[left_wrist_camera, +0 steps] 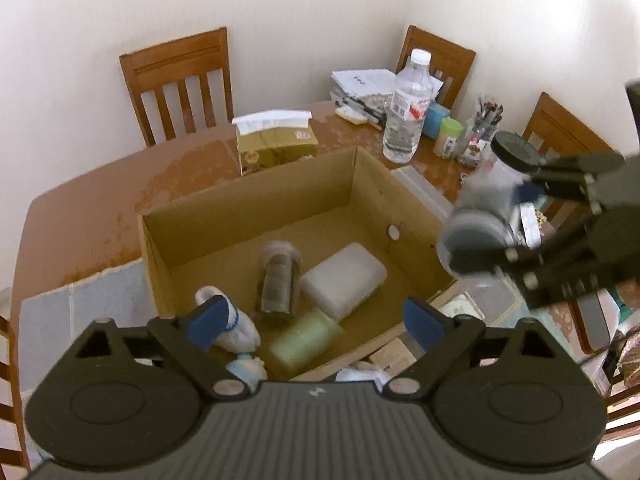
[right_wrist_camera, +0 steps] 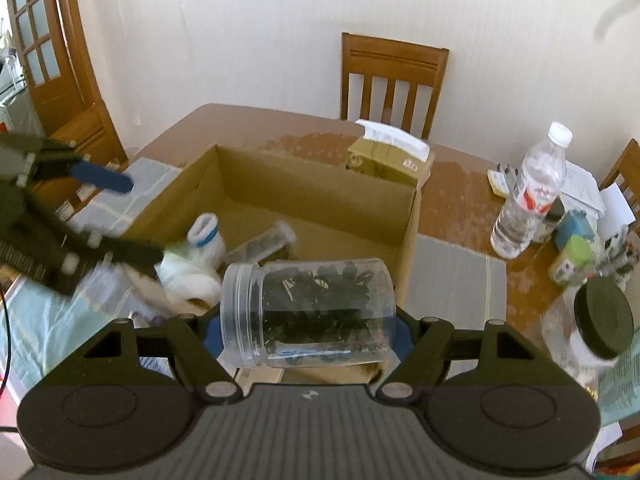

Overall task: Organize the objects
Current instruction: 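Carry the tea jar and tissue pack over the box and release both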

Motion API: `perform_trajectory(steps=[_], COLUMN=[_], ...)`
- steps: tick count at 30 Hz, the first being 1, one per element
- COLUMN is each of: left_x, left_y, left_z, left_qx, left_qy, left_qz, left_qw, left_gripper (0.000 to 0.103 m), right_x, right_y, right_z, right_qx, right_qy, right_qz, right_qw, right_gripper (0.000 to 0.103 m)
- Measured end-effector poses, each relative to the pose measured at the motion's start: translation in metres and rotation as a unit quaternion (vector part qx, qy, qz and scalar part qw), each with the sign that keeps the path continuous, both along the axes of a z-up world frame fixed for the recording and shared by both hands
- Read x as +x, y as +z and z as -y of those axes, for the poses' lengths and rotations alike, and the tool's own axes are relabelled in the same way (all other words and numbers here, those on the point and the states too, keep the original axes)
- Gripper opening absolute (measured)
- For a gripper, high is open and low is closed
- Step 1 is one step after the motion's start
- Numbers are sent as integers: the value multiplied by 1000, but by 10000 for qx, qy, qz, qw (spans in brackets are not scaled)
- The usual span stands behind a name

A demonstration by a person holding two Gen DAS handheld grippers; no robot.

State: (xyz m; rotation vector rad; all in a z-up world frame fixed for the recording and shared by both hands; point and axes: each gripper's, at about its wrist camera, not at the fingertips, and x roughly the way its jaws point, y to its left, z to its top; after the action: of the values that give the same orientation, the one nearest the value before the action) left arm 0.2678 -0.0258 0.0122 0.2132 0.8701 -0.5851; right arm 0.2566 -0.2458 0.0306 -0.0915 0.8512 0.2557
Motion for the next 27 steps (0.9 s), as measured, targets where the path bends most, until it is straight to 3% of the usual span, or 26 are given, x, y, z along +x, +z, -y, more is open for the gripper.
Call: perform_trajectory(steps=[9, 17, 24, 25, 27], left_x=[-4, -7, -6, -6, -6], left_y=[-12, -11, -16, -18, -20], left_z=[-18, -38, -50, -51, -53], left_qx=[172, 389, 331, 318, 321], left_qy=[453, 1054, 1439, 1474, 1529], left_qz=[205, 639, 568, 524, 451], left_qw=[9986, 9916, 9874, 9872, 9867], left_gripper=[97, 98, 98, 98, 98], right_x=[50, 93, 126, 128, 132], right_y=[-8, -23, -35, -36, -38], right_z=[2, -3, -8, -8, -10], right_qx=[-30, -166, -293, -303, -320], right_qy=[60, 90, 33, 21, 18], right_qz=[-34, -197, -303, -285, -245], right_qw=[10000, 9996, 9991, 9991, 9992], right_gripper=[80, 80, 80, 81, 92])
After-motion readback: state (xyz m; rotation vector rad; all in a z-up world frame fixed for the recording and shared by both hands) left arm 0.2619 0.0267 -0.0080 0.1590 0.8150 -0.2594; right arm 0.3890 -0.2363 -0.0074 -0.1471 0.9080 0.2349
